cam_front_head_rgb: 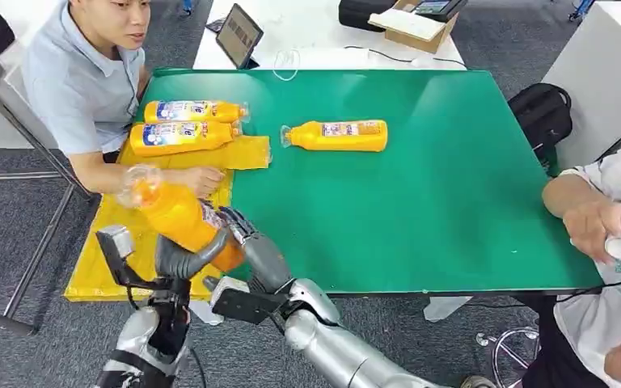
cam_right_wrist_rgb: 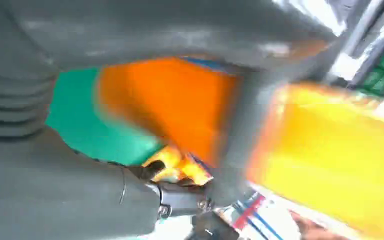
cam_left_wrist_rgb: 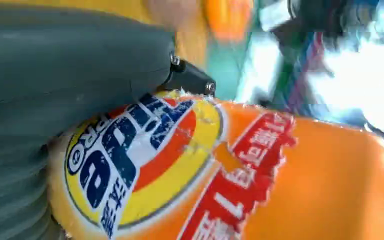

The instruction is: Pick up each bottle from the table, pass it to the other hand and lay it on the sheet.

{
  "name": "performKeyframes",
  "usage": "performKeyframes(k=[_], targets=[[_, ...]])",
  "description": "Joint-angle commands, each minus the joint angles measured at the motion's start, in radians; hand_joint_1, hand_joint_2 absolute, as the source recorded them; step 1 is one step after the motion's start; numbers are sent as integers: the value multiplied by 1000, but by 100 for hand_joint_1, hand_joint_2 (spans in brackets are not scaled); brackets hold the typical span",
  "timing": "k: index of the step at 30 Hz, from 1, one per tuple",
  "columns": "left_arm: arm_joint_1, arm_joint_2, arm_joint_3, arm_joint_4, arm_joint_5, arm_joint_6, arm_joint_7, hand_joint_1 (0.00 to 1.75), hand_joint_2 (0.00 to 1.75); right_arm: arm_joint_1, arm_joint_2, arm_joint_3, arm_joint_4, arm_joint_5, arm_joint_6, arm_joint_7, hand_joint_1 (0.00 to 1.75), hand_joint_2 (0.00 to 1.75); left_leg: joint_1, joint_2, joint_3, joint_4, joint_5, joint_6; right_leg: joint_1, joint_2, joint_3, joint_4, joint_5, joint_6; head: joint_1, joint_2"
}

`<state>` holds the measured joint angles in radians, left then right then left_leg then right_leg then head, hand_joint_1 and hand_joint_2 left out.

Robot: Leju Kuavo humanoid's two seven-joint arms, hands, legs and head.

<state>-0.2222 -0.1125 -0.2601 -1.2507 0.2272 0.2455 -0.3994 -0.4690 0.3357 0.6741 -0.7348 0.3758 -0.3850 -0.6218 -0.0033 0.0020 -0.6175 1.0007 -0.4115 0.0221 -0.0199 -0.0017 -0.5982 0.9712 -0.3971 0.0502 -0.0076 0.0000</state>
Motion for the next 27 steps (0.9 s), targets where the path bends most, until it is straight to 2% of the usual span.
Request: performKeyframes(k=[1,3,7,9,10,11,13,14,16,18,27], targets=[[-227,25,80,352,-215,85,-42,175,175,-32,-20,74,-51,63,-103,-2,0,0,1,-1,2,0,-1,-2,1,-1,2,0,-1,-2,-1,0],[-221,24,68,314,-309,70,-43,175,175,-39,-21,73,-42,69,-101,-16,0,0,2,-5,3,1,0,-2,2,-5,4,1,-2,-2,0,0],[-213,25,46,269,-415,111,-32,175,175,-39,-21,72,-53,77,-99,-20,0,0,2,-3,1,0,0,-2,1,-2,3,1,-1,-1,0,0],[-223,46,19,268,-591,258,-23,175,175,-41,-20,85,-65,100,-100,-9,0,0,2,-3,1,1,0,-2,1,-3,3,1,-1,-2,0,0],[-224,47,22,267,-591,257,-23,175,175,-41,-18,86,-66,101,-101,-6,0,0,3,-3,2,1,-1,-3,2,-3,4,1,-2,-3,0,0],[-246,55,23,295,-689,312,6,175,175,-38,-18,96,-83,118,-105,6,0,0,2,-2,1,1,0,-2,2,-2,3,1,-2,-2,0,0],[-254,54,35,306,-694,302,4,175,175,-36,-18,99,-90,122,-104,14,0,0,3,-3,1,2,-1,-3,2,-3,3,2,-2,-3,0,0],[-288,65,29,366,-828,372,34,175,175,-35,-20,113,-104,146,-112,21,0,0,2,-2,1,1,0,-3,2,-2,2,1,-1,-3,0,0],[-359,82,30,488,-950,377,90,175,175,-29,-23,133,-134,155,-79,37,0,0,2,-3,1,1,0,-3,2,-3,2,1,-1,-2,0,0],[-391,80,51,543,-950,377,65,175,175,-24,-26,141,-152,161,-76,54,0,0,3,-3,1,1,0,-3,2,-3,3,1,-1,-3,0,0],[-390,78,51,544,-951,379,63,175,175,-24,-28,140,-152,161,-75,54,0,0,4,-3,3,1,-1,-3,4,-3,5,1,-2,-3,0,0]])
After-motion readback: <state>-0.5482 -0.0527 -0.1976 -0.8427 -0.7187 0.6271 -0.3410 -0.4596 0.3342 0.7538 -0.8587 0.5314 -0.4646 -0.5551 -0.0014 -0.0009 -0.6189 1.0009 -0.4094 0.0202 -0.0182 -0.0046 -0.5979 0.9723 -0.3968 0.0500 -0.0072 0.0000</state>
